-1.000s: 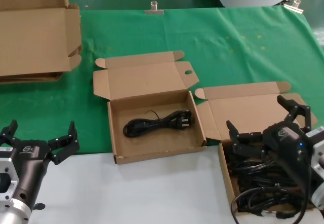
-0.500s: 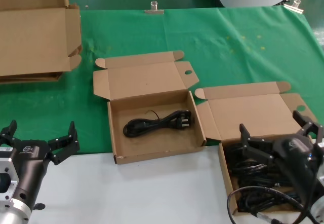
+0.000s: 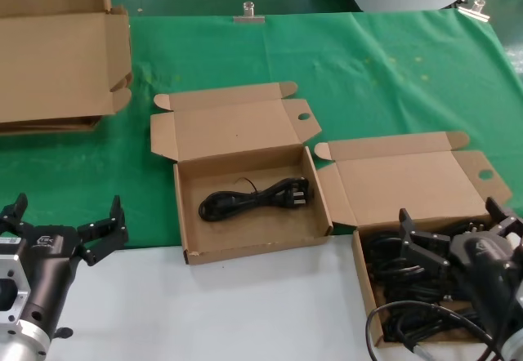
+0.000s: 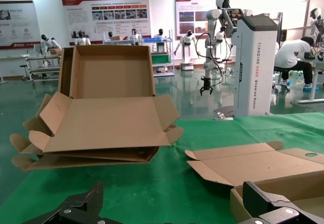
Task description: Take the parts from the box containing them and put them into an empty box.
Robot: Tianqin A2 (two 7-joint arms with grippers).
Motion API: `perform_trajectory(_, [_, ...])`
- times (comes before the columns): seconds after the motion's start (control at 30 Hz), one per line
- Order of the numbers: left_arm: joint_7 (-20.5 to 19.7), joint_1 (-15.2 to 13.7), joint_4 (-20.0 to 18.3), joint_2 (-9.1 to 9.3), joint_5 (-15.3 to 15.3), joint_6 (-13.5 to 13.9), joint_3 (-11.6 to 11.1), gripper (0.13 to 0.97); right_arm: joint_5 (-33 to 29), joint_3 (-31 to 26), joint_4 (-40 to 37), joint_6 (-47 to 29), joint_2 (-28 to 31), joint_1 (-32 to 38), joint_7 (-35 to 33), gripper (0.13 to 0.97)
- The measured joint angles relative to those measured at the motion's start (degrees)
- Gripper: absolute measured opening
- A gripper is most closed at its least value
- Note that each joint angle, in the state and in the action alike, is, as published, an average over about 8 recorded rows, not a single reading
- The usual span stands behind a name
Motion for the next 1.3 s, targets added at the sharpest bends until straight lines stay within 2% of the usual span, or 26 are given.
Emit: perform_trajectory(1.3, [0.00, 0.00, 0.00, 0.00, 0.00, 0.00, 0.00, 0.966, 0.01, 0.00, -0.01, 0.01, -0.01, -0.01, -0.01, 0.966])
